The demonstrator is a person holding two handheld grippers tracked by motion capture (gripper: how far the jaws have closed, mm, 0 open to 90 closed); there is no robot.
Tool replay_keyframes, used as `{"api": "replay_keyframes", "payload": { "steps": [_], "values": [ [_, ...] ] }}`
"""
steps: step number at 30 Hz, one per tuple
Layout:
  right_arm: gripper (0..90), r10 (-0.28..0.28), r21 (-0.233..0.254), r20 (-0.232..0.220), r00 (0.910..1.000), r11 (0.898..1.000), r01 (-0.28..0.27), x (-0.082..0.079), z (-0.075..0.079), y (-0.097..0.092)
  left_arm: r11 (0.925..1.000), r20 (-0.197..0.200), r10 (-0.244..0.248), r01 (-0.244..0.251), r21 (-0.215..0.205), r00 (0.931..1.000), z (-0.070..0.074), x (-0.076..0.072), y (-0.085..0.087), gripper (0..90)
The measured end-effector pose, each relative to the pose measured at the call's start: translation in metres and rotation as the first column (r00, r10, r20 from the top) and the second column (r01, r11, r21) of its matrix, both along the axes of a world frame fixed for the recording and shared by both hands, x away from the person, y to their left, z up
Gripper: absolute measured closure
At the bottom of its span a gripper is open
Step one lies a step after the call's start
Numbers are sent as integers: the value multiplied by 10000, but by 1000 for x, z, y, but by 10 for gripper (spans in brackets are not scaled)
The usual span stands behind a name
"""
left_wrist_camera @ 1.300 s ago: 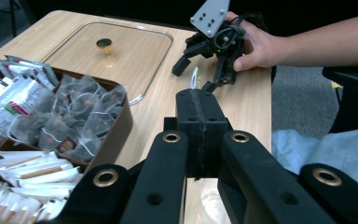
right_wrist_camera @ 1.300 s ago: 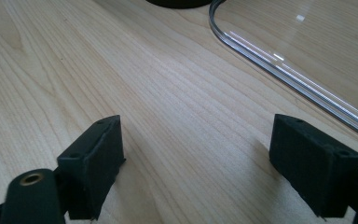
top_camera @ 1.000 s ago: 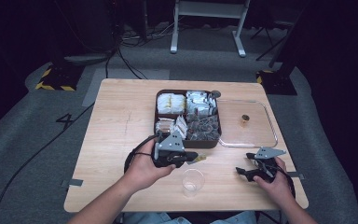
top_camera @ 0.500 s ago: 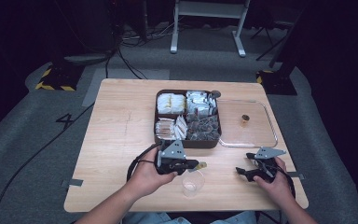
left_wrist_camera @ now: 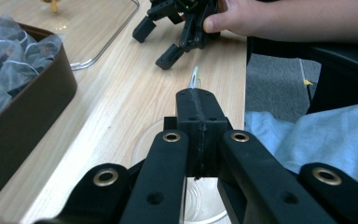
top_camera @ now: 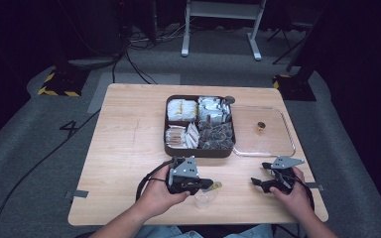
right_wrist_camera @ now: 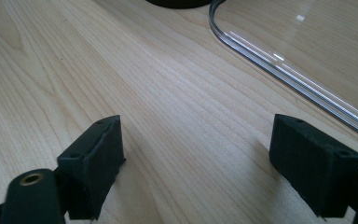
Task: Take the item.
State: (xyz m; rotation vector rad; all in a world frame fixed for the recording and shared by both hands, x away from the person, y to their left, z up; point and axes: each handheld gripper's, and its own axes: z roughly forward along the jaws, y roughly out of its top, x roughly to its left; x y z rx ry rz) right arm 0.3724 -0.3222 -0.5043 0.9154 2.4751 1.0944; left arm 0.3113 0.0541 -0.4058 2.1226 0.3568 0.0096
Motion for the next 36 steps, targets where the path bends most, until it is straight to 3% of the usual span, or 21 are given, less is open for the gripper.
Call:
{"api": "replay_keyframes", "payload": {
  "steps": [11,12,14,23,27,33,36],
  "values": [
    [178,3,2,0,10000,10000,-3,0,0,0,10000,-43,-85,85,-30,10000,-6,-2,1,900],
    [178,0,0,1,10000,10000,0,0,0,0,10000,-36,-25,25,-61,10000,-6,-3,1,881],
    [178,0,1,3,10000,10000,0,0,0,0,9996,-179,133,-138,-253,9998,-6,-3,1,672],
    [178,0,2,-2,10000,10000,0,0,0,0,9991,64,392,-390,-170,9992,-5,-2,5,579],
    [178,1,1,-2,10000,10000,-1,0,0,0,9972,182,734,-731,-148,9971,-1,2,9,530],
    [180,-2,2,-2,10000,10000,2,0,0,0,9879,498,1546,-1550,38,9867,6,6,20,482],
    [180,-1,4,-3,10000,10000,1,0,0,0,9783,823,2040,-2062,193,9755,8,8,30,456]
  ]
}}
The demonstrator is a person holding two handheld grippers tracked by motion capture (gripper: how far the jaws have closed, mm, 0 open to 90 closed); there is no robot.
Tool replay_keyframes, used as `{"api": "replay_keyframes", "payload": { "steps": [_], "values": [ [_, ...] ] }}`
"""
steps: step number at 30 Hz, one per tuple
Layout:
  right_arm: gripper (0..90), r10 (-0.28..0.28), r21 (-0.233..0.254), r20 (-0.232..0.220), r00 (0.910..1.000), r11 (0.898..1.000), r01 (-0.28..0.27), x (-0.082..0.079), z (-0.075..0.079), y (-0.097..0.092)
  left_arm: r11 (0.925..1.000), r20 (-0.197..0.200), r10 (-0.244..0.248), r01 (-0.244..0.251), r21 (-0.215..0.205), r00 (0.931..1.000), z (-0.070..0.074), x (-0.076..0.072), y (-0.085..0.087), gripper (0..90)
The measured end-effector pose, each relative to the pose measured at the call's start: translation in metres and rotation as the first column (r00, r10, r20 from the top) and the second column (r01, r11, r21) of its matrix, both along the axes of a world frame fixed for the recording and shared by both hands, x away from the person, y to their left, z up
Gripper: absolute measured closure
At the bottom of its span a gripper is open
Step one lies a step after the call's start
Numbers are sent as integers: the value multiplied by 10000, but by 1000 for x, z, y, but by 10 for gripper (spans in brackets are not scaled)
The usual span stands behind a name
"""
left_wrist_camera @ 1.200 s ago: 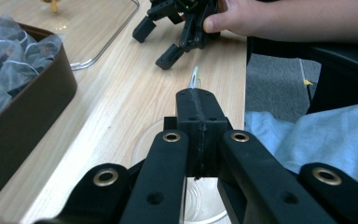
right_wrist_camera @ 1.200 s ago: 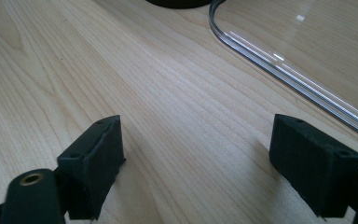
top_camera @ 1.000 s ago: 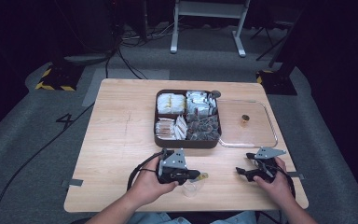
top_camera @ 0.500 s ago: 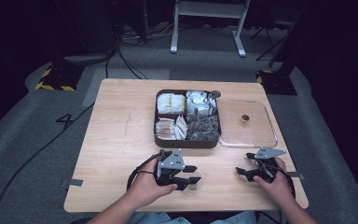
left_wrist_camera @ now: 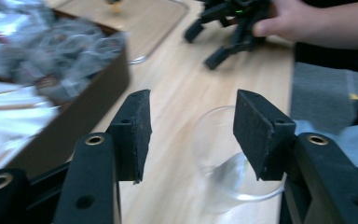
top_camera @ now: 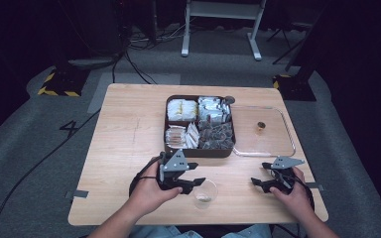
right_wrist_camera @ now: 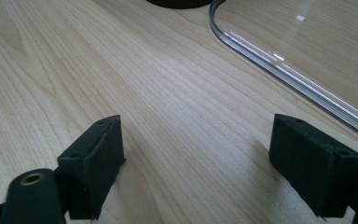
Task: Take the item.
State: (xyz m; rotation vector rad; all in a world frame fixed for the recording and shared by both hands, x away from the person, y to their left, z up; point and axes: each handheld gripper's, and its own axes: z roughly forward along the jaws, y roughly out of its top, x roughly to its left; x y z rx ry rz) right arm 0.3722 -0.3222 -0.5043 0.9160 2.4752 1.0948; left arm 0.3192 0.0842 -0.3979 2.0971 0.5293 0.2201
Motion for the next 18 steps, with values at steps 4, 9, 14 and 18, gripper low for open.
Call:
{"api": "replay_keyframes", "payload": {
  "steps": [4,9,14,18],
  "values": [
    [180,1,-4,3,10000,10000,-1,0,0,0,9989,80,458,-458,83,9989,1,2,14,419],
    [180,-4,-4,-1,10000,10000,4,0,0,0,9929,220,1145,-1152,314,9932,-1,4,32,384],
    [179,-58,7,5,10000,10000,58,-1,0,0,9822,235,1791,-1801,531,9836,-5,4,51,350],
    [179,-65,11,-4,10000,10000,65,-1,0,0,9758,166,2086,-2093,632,9779,-9,4,64,342]
  ]
}}
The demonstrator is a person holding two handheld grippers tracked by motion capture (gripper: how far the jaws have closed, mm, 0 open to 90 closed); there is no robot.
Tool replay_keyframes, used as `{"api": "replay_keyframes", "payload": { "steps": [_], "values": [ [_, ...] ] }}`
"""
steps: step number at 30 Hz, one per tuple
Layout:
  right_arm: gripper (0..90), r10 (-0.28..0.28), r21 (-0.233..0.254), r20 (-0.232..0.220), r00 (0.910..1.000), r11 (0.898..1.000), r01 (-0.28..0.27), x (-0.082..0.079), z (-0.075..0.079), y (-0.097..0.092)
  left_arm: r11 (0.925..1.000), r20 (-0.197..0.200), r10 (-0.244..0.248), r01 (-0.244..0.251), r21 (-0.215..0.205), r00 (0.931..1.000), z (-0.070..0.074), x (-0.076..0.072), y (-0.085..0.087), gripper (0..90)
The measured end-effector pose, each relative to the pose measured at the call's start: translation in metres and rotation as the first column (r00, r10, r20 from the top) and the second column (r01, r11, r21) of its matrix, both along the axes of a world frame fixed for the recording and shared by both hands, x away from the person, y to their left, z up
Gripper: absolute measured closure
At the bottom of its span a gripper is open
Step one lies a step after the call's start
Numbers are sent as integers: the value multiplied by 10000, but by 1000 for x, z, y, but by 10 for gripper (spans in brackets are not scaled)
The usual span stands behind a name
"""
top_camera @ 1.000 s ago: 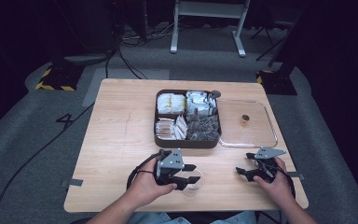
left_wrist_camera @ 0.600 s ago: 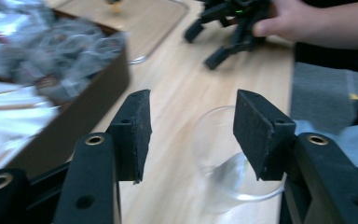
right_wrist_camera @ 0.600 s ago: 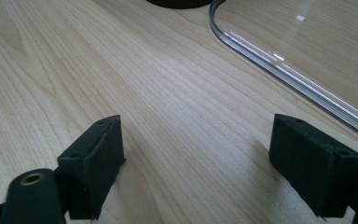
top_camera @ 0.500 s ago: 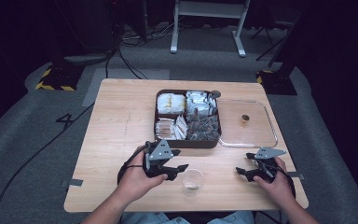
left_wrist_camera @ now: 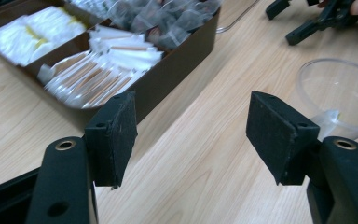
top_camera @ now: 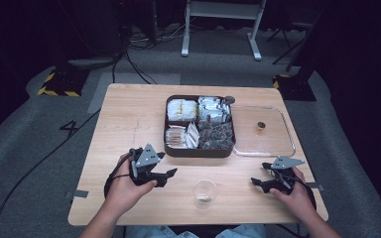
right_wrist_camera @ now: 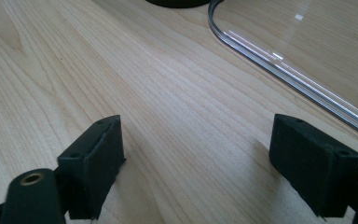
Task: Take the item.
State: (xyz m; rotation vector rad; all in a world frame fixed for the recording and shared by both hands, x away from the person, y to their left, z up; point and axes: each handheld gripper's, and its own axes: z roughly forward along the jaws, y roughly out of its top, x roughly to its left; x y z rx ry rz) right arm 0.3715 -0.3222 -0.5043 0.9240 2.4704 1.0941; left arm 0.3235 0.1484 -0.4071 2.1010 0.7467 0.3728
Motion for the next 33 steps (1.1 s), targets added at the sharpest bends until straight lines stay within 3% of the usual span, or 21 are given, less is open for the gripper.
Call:
{"api": "replay_keyframes", "payload": {
  "steps": [9,15,23,33],
  "values": [
    [179,-1,0,1,10000,10000,1,0,0,0,9987,-101,430,-427,296,9990,-5,1,24,333],
    [179,1,-1,1,10000,10000,-1,0,0,0,9931,-560,904,-858,793,9943,-17,6,38,309],
    [179,1,3,0,10000,10000,-1,0,0,0,9817,-1215,1556,-1398,1292,9803,-40,15,54,290],
    [179,0,4,-1,10000,10000,0,0,0,0,9647,-1542,1994,-1663,2042,9677,-62,18,68,290]
  ]
}}
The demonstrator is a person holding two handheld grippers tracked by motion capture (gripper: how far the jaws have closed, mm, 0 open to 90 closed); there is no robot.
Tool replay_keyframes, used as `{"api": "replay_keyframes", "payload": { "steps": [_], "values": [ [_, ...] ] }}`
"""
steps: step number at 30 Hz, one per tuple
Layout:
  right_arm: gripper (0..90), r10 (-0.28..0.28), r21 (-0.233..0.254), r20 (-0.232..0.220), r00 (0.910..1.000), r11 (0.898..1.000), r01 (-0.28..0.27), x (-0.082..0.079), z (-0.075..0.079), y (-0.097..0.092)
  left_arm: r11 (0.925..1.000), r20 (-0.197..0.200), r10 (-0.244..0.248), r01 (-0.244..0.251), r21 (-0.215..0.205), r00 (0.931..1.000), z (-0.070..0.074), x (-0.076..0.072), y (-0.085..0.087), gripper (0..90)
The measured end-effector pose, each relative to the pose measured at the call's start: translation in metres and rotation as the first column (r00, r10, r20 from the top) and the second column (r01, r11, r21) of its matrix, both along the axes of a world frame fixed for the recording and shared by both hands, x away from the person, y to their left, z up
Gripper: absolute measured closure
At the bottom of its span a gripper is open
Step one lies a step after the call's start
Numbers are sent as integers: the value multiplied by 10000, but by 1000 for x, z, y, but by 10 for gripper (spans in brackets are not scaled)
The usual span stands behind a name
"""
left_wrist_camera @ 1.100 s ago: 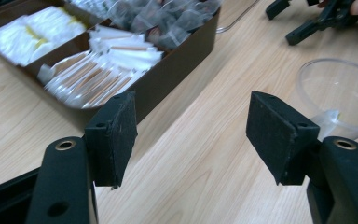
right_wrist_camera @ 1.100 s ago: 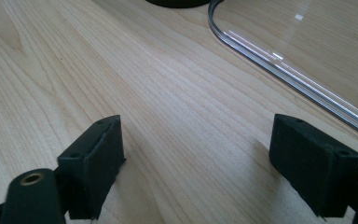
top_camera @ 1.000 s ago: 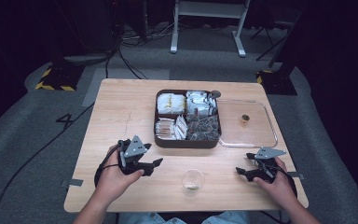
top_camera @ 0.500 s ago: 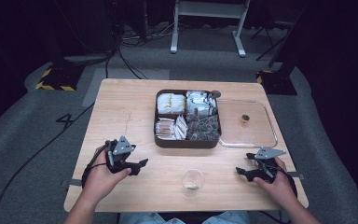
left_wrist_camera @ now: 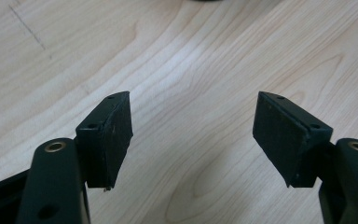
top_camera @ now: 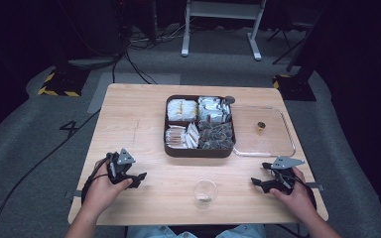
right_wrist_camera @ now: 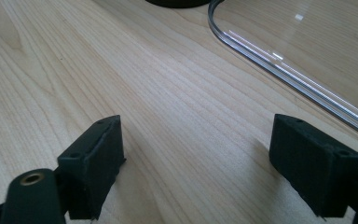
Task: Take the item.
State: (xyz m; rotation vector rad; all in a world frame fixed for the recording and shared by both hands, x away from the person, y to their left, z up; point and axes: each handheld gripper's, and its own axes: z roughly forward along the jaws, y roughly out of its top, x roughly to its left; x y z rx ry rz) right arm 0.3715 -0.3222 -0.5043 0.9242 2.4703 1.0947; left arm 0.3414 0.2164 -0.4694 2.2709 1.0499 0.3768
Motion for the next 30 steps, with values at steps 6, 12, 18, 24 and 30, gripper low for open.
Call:
{"api": "replay_keyframes", "payload": {
  "steps": [6,12,18,24,30],
  "values": [
    [179,1,-2,2,10000,10000,-1,0,0,0,9995,-293,83,-74,291,9995,-14,-4,6,285],
    [179,0,-3,1,10000,10000,0,0,0,0,9996,-401,265,-261,107,9988,-22,-8,12,249],
    [179,-1,-1,1,10000,10000,1,0,0,0,9992,81,288,-286,-289,9996,-29,-14,20,200],
    [179,0,-1,1,10000,10000,0,0,0,0,9976,457,234,-203,-661,9987,-35,-15,23,139],
    [179,3,-5,7,10000,10000,-3,0,0,0,9976,497,289,-256,-651,9983,-35,-16,23,135]
  ]
}}
